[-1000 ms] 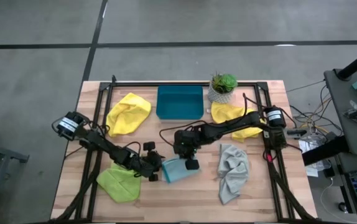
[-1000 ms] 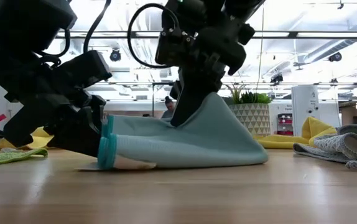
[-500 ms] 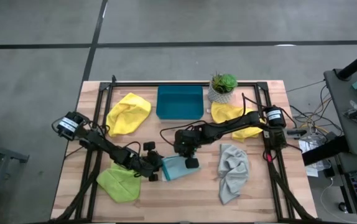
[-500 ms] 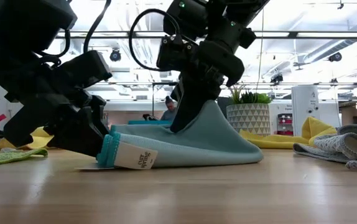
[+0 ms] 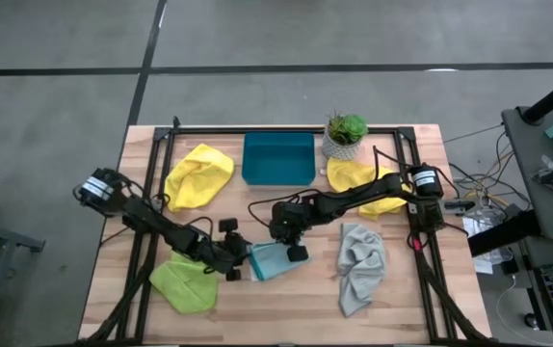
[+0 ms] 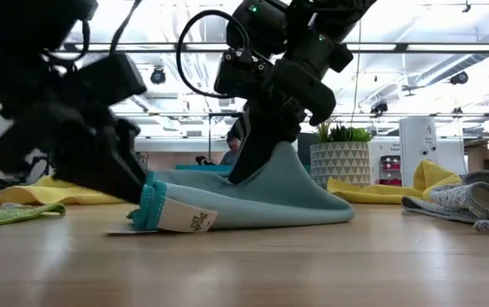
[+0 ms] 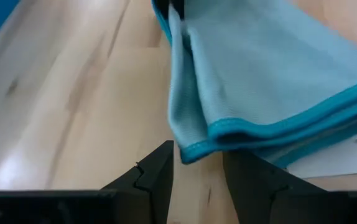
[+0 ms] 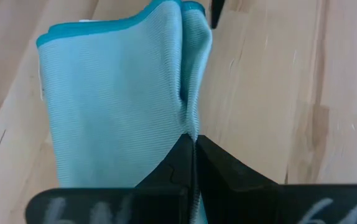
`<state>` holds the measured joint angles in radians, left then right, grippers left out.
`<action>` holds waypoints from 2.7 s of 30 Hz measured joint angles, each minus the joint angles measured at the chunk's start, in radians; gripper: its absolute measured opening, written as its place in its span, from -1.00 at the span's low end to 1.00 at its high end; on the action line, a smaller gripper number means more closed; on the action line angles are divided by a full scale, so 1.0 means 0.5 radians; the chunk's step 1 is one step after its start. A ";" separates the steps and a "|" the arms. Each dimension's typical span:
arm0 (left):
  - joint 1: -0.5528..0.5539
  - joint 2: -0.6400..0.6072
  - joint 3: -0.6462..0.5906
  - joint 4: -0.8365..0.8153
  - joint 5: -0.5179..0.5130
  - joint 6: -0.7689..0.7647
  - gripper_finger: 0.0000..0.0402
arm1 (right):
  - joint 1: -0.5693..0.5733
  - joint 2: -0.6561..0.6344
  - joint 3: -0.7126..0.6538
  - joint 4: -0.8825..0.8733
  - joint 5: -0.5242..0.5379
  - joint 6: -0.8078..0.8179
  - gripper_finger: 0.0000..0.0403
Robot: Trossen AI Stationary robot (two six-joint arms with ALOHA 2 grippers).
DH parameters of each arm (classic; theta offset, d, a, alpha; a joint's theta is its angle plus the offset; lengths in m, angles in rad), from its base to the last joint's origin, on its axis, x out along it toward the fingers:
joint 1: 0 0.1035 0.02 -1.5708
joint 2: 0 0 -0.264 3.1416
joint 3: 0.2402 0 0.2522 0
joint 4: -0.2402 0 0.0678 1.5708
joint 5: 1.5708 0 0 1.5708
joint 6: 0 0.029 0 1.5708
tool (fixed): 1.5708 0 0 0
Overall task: Fold microfiber towels
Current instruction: Fold the blue microfiber cloth
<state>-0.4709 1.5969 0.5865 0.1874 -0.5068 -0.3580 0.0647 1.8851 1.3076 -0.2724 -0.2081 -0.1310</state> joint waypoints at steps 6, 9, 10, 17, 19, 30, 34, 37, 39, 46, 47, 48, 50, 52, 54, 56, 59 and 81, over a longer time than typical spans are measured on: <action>-0.001 -0.232 0.001 -0.093 -0.001 -0.002 -0.39 | 0.000 0.000 -0.007 0.069 0.000 -0.041 -0.96; -0.004 -0.355 0.002 -0.159 0.037 0.005 -0.39 | 0.000 0.000 -0.007 0.075 0.000 -0.052 -0.96; -0.004 -0.392 0.002 -0.173 0.042 0.003 -0.39 | 0.000 0.000 -0.007 0.079 0.000 -0.054 -0.96; -0.005 -0.611 -0.008 -0.257 0.062 -0.003 -0.39 | 0.000 0.002 -0.009 0.105 0.000 -0.101 -0.96; -0.005 -0.611 -0.004 -0.194 0.063 -0.004 -0.39 | 0.000 0.017 -0.009 0.127 0.000 -0.105 -0.96; -0.005 -0.151 0.017 0.024 0.067 -0.163 -0.39 | 0.000 0.155 -0.006 0.167 0.002 -0.108 -0.95; -0.005 -0.012 0.034 0.019 0.068 -0.292 -0.39 | 0.000 0.146 -0.006 0.156 0.002 -0.094 -0.95; -0.005 0.020 0.031 -0.084 0.115 -0.433 -0.39 | 0.000 0.132 0.007 0.120 0.001 -0.043 -0.95; -0.005 0.022 0.030 -0.167 0.124 -0.512 -0.39 | 0.000 0.123 0.022 0.084 0.002 -0.027 -0.91; -0.005 0.017 0.030 -0.214 0.157 -0.545 -0.39 | -0.010 0.062 0.090 -0.045 0.036 0.002 -0.60; -0.005 0.017 0.030 -0.214 0.157 -0.545 -0.39 | -0.011 0.043 0.105 -0.094 0.077 0.002 -0.55; -0.005 0.017 0.030 -0.218 0.159 -0.546 -0.39 | -0.012 0.026 0.120 -0.153 0.124 0.002 -0.51; -0.005 0.017 0.030 -0.219 0.159 -0.552 -0.39 | -0.013 -0.011 0.145 -0.269 0.209 0.002 -0.43; -0.004 0.017 0.030 -0.221 0.159 -0.577 -0.39 | -0.014 -0.052 0.158 -0.374 0.231 0.021 -0.37; -0.004 0.017 0.030 -0.222 0.160 -0.581 -0.39 | -0.013 -0.098 0.159 -0.448 0.231 0.073 -0.33; -0.004 0.017 0.030 -0.224 0.160 -0.581 -0.39 | -0.012 -0.141 0.158 -0.526 0.230 0.131 -0.29; -0.004 0.017 0.030 -0.226 0.161 -0.581 -0.39 | -0.002 -0.196 0.151 -0.615 0.230 0.264 -0.28; -0.003 -0.030 0.021 -0.260 0.206 -0.581 -0.39 | 0.045 -0.053 -0.025 -0.392 0.680 0.239 -0.95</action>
<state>-0.4725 1.5817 0.5972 0.0572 -0.4039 -0.6483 0.0874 1.8584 1.2952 -0.4685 0.1317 -0.0113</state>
